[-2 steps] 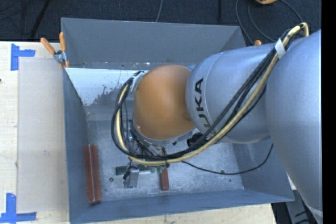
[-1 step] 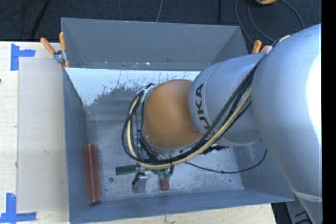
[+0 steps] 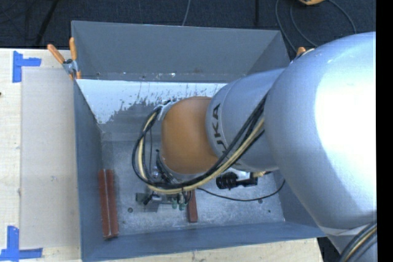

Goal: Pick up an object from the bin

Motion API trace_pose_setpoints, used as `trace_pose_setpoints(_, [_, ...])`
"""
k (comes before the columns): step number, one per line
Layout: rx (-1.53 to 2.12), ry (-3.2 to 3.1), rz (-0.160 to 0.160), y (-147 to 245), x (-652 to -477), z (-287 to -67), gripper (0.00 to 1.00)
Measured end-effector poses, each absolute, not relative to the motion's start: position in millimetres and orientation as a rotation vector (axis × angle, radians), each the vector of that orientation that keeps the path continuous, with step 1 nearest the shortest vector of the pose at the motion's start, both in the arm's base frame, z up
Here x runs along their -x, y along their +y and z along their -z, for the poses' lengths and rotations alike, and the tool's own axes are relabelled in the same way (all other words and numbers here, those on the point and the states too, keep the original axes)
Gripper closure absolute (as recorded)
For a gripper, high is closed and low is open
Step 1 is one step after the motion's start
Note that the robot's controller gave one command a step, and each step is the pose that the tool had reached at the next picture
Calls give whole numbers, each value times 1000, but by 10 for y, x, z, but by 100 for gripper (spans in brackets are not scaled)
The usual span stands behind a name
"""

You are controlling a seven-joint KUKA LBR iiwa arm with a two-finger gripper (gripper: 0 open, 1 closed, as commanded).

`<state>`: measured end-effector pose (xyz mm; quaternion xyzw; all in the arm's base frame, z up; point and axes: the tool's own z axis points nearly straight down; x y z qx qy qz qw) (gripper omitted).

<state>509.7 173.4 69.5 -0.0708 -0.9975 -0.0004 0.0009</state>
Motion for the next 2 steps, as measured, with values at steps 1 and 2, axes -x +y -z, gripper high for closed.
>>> trace_pose_setpoints(1, [223, -3132, 1, 1735, -5097, -695, 100])
trace_pose_setpoints(2, [223, -3140, 3, 1541, -5248, -2418, 100])
